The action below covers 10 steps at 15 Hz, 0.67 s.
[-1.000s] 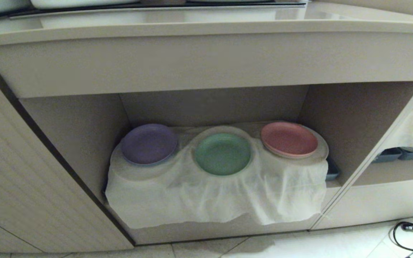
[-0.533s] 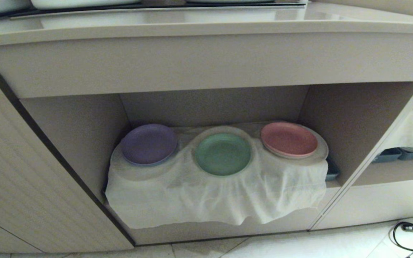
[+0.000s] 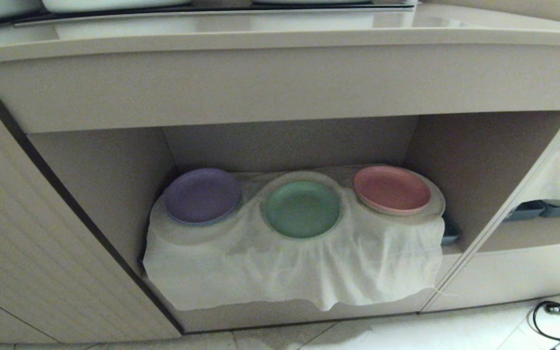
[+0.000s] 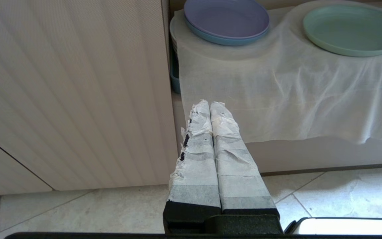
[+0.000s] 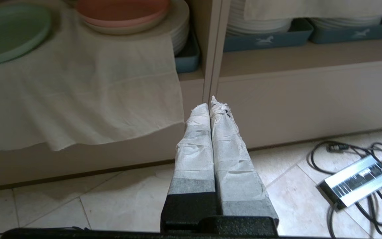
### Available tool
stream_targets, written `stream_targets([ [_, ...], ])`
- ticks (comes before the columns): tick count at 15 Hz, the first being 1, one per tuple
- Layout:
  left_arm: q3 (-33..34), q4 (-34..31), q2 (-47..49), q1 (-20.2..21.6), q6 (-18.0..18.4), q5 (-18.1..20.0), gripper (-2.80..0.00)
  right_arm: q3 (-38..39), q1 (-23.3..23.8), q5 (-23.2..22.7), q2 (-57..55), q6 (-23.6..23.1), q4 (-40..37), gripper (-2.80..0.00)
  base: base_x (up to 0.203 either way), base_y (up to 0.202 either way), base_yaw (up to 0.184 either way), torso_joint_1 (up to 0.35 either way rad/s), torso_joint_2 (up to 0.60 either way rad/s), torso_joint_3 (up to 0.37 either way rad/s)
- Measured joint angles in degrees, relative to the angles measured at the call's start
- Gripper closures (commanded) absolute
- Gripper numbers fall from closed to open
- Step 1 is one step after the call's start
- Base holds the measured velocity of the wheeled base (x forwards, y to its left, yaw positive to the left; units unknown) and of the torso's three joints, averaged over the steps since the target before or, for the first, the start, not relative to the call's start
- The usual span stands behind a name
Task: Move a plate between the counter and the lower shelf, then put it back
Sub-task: Pick up the plate in the cupboard
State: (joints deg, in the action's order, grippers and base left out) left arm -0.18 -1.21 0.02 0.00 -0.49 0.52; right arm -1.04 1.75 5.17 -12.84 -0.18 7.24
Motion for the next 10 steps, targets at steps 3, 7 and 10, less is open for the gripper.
stream_targets([
  [3, 0.0, 0.0, 0.0, 0.0, 0.0, 0.0, 0.0, 0.6, -1.0, -1.7, 5.8, -0.1, -3.3, 0.0, 0.0, 0.0, 0.0, 0.0, 0.0, 0.0],
  [7, 0.0, 0.0, 0.0, 0.0, 0.0, 0.0, 0.0, 0.9, -1.4, -3.0, 11.6, -1.4, -7.1, 0.0, 0.0, 0.0, 0.0, 0.0, 0.0, 0.0],
  [10, 0.0, 0.0, 0.0, 0.0, 0.0, 0.0, 0.0, 0.9, -1.4, -3.0, 12.7, -1.4, -7.1, 0.0, 0.0, 0.0, 0.0, 0.0, 0.0, 0.0],
])
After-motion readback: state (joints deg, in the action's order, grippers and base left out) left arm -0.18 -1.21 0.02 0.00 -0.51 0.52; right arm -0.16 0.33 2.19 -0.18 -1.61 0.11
